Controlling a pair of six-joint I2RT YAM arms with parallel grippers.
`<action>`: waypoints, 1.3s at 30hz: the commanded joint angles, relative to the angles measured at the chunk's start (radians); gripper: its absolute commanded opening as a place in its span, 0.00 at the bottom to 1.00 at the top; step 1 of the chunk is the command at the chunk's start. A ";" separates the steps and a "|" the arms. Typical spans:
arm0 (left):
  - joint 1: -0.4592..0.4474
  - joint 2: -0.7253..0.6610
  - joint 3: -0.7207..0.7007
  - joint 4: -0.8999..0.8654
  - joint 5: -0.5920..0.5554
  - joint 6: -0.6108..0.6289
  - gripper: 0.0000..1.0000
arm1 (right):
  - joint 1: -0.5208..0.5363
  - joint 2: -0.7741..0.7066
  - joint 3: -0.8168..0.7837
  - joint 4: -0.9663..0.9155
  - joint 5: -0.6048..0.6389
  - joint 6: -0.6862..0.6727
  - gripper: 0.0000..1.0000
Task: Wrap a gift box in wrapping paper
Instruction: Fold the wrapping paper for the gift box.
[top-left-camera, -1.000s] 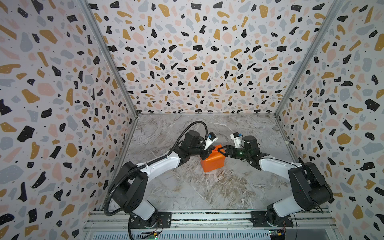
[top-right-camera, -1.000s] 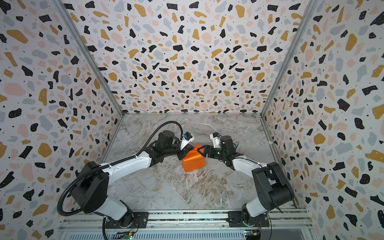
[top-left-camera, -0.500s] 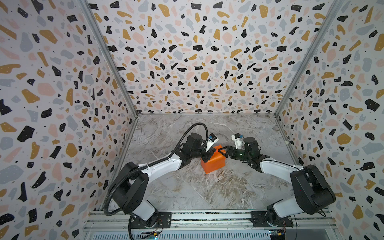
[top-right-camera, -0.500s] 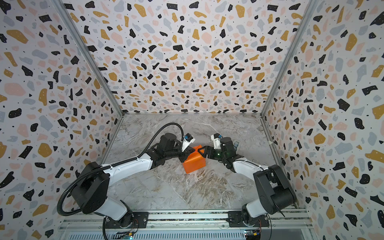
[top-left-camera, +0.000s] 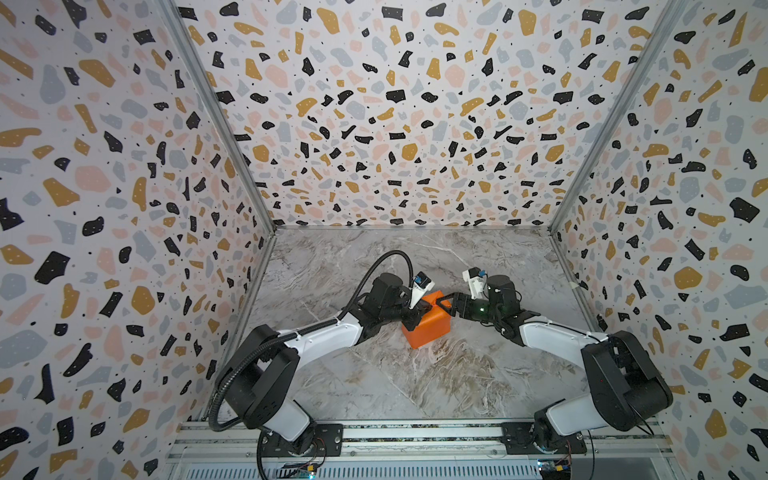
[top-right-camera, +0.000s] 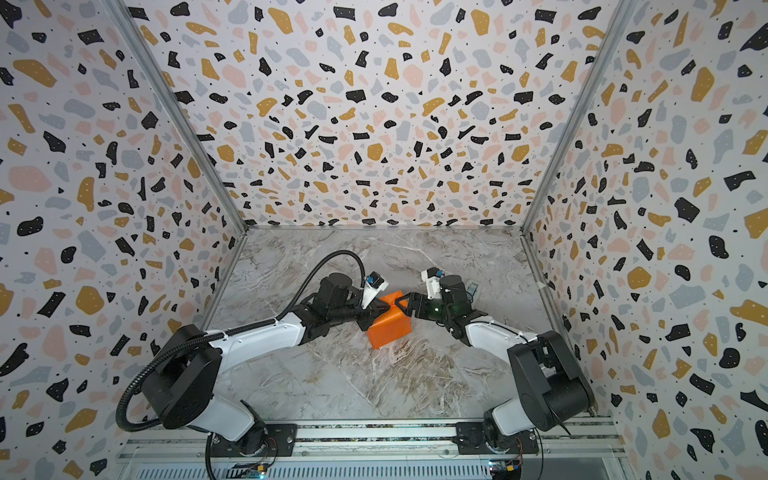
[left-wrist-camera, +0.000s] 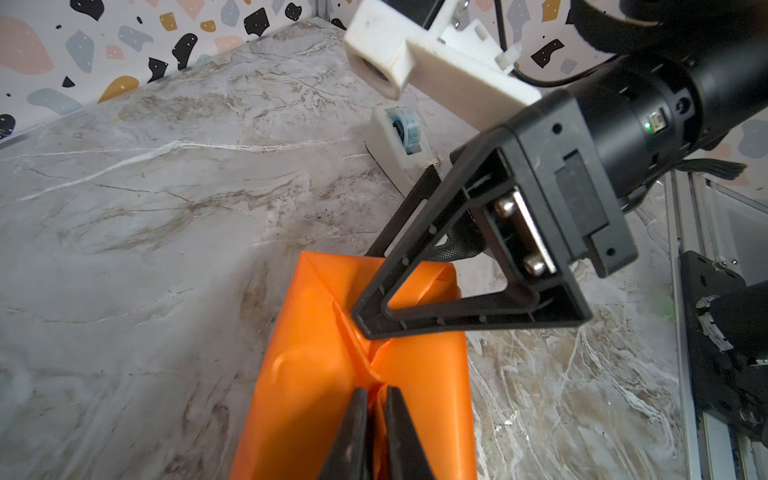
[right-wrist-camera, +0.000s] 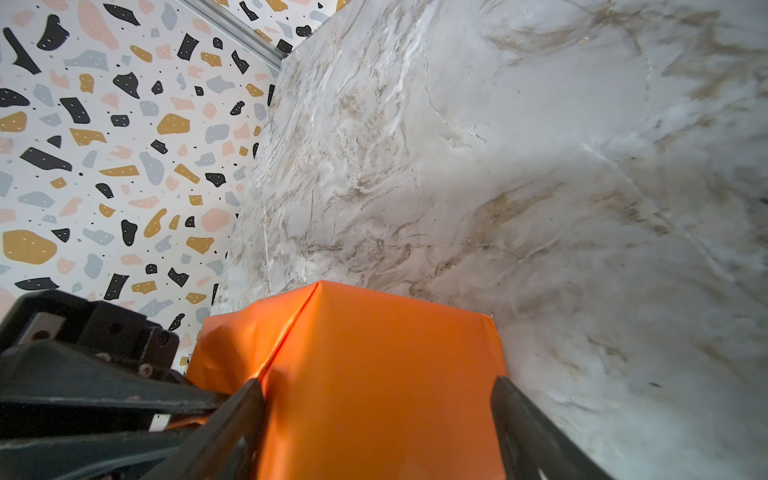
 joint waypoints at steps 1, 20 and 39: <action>-0.009 0.000 -0.027 -0.056 0.045 0.005 0.17 | -0.017 -0.039 0.006 -0.057 0.026 -0.026 0.85; -0.009 -0.027 -0.053 -0.059 0.054 0.057 0.49 | 0.027 0.057 0.154 -0.072 -0.026 -0.044 0.94; -0.008 -0.222 -0.122 0.088 -0.089 -0.105 0.73 | 0.038 0.032 -0.012 -0.086 0.014 -0.080 0.91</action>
